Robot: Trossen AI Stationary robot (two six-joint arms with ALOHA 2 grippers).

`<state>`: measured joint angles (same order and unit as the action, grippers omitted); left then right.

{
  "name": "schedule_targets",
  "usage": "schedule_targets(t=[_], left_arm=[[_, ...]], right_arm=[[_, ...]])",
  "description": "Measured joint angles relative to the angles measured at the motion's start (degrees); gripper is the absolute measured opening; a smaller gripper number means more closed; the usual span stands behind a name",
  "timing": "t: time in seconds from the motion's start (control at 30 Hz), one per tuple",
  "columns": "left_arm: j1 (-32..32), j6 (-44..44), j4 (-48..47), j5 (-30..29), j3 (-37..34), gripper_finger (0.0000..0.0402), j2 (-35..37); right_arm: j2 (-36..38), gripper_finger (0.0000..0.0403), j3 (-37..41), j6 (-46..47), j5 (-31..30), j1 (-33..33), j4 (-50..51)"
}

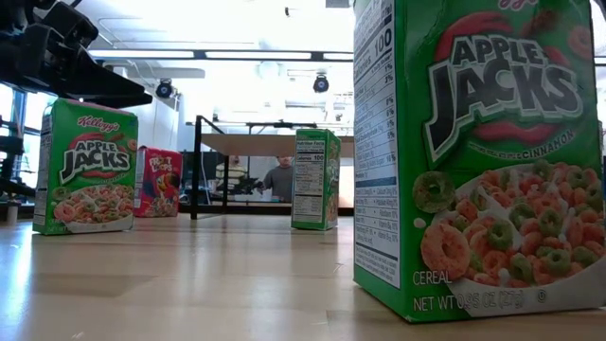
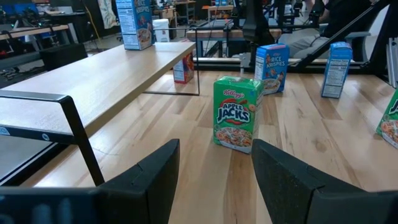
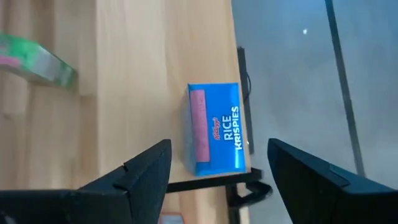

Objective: Stack cereal on shelf
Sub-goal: Put the left green cereal box on the shelf

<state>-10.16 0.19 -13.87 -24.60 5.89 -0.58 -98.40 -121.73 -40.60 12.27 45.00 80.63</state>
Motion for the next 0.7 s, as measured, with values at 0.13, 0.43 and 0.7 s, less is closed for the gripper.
schedule_targets(t=[0.13, 0.43, 0.7], left_arm=[[0.0, 0.0, 0.0, 0.0, 0.0, 0.019, 0.0], [-0.01, 0.0, 0.0, 0.0, 0.0, 0.019, -0.02], [-0.01, 0.0, 0.0, 0.0, 0.0, 0.019, -0.01]], right_arm=[[2.47, 0.0259, 0.0, 3.91, 4.57, -0.01, -0.26], [7.52, 0.0259, -0.01, 9.97, 17.86, -0.4, 0.27], [10.62, 0.0259, -0.02, 15.06, 20.81, -4.37, 1.43]])
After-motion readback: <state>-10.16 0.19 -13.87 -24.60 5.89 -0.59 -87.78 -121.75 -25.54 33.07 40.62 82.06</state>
